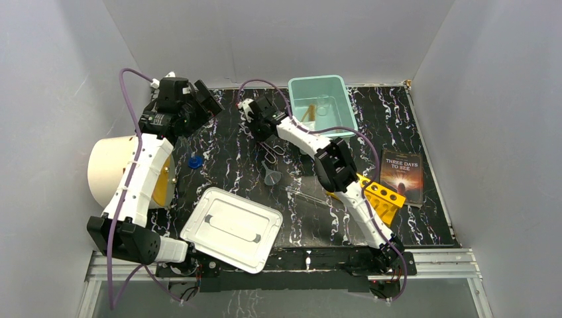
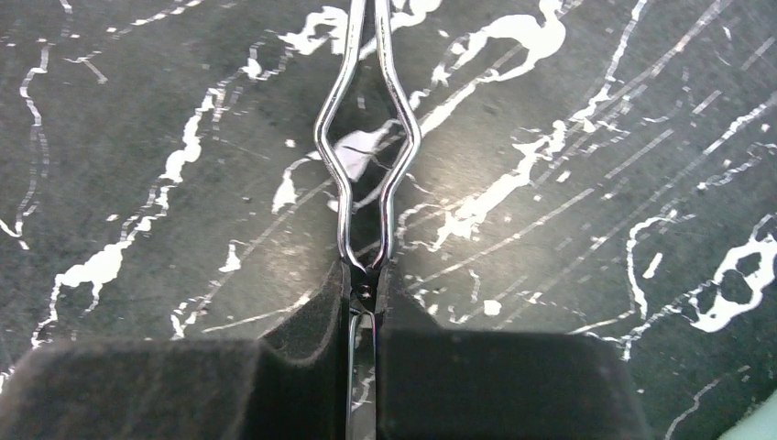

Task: Organize the chemistry lab equipment

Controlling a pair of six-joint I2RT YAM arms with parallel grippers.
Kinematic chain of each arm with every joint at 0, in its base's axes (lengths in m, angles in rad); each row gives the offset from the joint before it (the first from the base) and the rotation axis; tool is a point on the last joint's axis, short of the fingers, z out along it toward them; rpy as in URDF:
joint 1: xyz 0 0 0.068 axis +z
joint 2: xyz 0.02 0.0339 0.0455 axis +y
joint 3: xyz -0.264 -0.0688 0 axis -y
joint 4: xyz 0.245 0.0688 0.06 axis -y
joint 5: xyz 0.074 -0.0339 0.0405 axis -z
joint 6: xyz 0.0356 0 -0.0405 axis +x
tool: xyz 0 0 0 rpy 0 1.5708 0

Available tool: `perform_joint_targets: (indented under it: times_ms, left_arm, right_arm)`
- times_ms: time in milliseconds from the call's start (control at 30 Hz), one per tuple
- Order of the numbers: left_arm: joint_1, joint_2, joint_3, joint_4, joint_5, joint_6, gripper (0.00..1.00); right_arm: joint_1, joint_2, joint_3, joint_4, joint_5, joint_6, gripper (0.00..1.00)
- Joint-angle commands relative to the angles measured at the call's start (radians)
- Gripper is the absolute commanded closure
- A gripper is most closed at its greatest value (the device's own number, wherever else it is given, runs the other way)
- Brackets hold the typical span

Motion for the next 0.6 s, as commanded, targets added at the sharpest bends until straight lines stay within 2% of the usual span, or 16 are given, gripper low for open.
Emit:
perform_joint_targets:
  times_ms: [0, 300, 567]
  left_arm:
    - [0.004, -0.006, -0.033, 0.008, 0.030, -0.042, 0.02]
    - [0.007, 0.038, -0.058, 0.056, 0.078, -0.113, 0.02]
    - [0.070, 0.060, -0.097, 0.167, 0.255, -0.159, 0.02]
  right_arm:
    - [-0.061, -0.094, 0.024, -0.020, -0.043, 0.012, 1.00]
    - [-0.100, -0.189, 0.058, -0.037, -0.174, 0.091, 1.00]
    - [-0.118, -0.262, 0.059, -0.022, -0.289, 0.177, 1.00]
